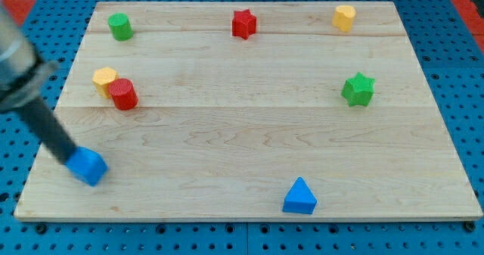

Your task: Put the blue cube vertically below the red star

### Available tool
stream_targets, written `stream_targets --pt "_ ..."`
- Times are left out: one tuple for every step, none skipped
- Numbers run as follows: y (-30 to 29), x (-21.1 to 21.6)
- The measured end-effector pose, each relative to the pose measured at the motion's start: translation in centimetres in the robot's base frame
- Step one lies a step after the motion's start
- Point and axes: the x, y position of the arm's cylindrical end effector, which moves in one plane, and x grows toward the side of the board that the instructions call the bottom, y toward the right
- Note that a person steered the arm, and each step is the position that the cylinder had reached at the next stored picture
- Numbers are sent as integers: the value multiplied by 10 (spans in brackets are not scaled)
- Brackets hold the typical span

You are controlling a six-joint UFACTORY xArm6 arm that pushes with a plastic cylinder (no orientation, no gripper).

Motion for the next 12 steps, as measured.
stream_targets --pt "101 18" --pt "62 -14" --pt "33 -19" --pt "44 16" --pt "50 19" --pt "61 19" --pt "61 19" --pt "49 6" --pt "17 37" --pt "25 62" --pt "96 45" --pt "139 39"
